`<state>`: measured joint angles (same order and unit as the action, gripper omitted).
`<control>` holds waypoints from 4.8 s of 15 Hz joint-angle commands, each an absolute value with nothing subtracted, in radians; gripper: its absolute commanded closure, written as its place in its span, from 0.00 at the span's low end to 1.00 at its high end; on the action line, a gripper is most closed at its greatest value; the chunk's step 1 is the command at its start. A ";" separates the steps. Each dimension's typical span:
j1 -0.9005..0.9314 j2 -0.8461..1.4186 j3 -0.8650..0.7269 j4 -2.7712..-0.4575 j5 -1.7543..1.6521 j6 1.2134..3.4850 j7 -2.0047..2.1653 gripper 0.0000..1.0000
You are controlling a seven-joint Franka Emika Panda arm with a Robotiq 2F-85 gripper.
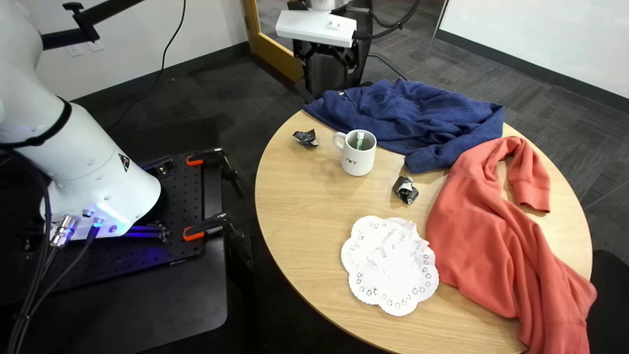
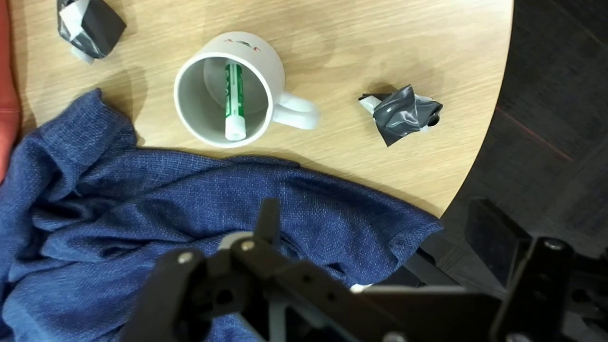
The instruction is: Take the marker out of the mug and put it on the table
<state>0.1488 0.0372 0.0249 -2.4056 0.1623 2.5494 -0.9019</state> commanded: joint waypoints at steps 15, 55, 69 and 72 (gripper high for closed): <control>-0.086 0.365 0.134 -2.191 0.176 2.623 -1.381 0.00; -0.078 0.654 0.133 -1.988 -0.044 2.653 -1.234 0.63; -0.081 0.600 0.134 -2.025 -0.042 2.664 -1.155 0.95; -0.095 0.550 0.140 -2.054 -0.035 2.677 -1.133 0.95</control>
